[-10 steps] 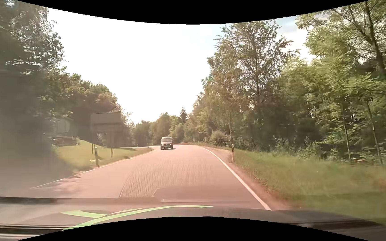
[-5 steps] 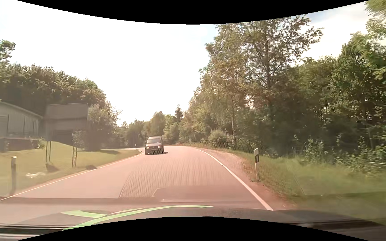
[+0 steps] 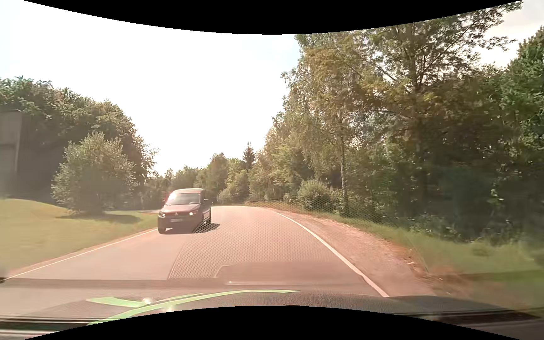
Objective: Follow the waypoints while adhering to traffic rules and regulations
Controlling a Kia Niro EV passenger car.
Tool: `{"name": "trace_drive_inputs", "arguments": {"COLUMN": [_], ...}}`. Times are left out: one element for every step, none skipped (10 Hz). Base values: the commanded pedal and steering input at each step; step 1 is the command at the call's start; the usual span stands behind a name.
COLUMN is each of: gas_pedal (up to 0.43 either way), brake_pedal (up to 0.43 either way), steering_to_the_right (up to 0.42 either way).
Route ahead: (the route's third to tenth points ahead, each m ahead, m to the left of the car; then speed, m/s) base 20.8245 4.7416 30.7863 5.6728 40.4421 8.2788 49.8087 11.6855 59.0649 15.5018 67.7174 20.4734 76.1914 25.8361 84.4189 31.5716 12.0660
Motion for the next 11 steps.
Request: {"name": "trace_drive_inputs", "arguments": {"gas_pedal": [0.319,0.319,0.319,0.319,0.319,0.311,0.311,0.299,0.28,0.26,0.248], "brake_pedal": [0.0,0.0,0.0,0.0,0.0,0.0,0.0,0.0,0.0,0.0,0.0], "steering_to_the_right": [-0.003,-0.005,-0.011,-0.017,-0.024,-0.028,-0.029,-0.03,-0.032,-0.035,-0.041]}}
